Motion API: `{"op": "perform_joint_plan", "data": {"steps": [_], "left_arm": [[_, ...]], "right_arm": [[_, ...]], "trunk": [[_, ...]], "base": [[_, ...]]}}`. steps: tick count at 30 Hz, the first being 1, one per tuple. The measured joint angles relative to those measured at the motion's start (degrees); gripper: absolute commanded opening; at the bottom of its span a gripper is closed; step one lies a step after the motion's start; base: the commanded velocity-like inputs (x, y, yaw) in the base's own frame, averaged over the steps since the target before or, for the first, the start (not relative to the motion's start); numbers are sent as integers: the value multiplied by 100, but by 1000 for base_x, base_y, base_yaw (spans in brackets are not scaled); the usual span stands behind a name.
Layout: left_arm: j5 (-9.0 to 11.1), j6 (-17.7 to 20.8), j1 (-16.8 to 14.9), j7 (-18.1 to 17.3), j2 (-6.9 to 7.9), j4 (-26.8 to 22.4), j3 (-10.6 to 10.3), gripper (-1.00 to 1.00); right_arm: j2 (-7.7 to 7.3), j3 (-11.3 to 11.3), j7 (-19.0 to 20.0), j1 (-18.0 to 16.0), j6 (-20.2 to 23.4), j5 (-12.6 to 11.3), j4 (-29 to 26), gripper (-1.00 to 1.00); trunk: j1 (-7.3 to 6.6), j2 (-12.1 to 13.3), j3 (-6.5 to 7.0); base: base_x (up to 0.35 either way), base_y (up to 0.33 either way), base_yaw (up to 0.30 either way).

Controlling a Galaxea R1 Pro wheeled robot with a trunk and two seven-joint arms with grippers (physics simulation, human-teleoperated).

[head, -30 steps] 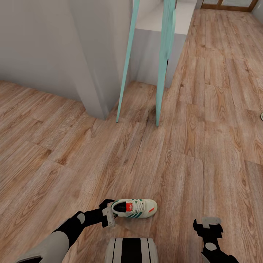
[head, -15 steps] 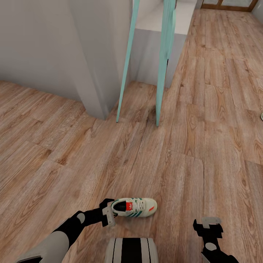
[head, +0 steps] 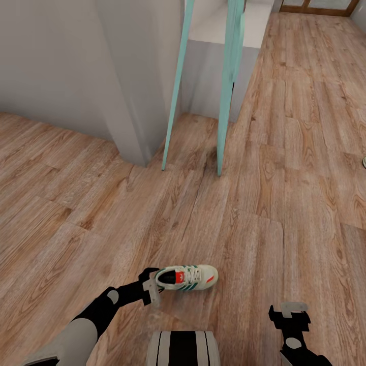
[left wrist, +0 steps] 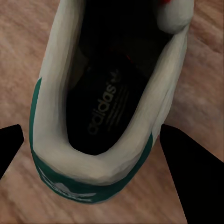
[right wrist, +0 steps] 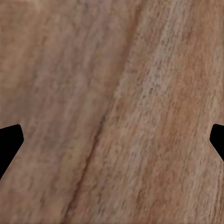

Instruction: Pick up the two gym shoes and the two sandals from the corridor floor and place them onto the hallstand (shoe rack) in the corridor, making sure they are on the rack and not on the floor. Arrange them so the two gym shoes are next to each other and the two sandals are next to each other.

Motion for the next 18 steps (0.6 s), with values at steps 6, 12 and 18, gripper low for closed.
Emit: {"op": "perform_joint_plan", "data": {"steps": [6, 12, 18], "left_arm": [[627, -101, -1, 2, -201, -102, 429, -100], [2269, -250, 0, 2, -327, -145, 763, -100], [3082, -264, 0, 138, -327, -149, 926, -100]], "right_arm": [[0, 0, 0, 0, 0, 0, -4, 100], [0, 0, 0, 0, 0, 3, -8, 100], [0, 0, 0, 0, 0, 1, -8, 100]], "trunk": [[0, 0, 0], [0, 0, 0], [0, 0, 0]], "base": [[0, 0, 0], [0, 0, 0], [0, 0, 0]]}}
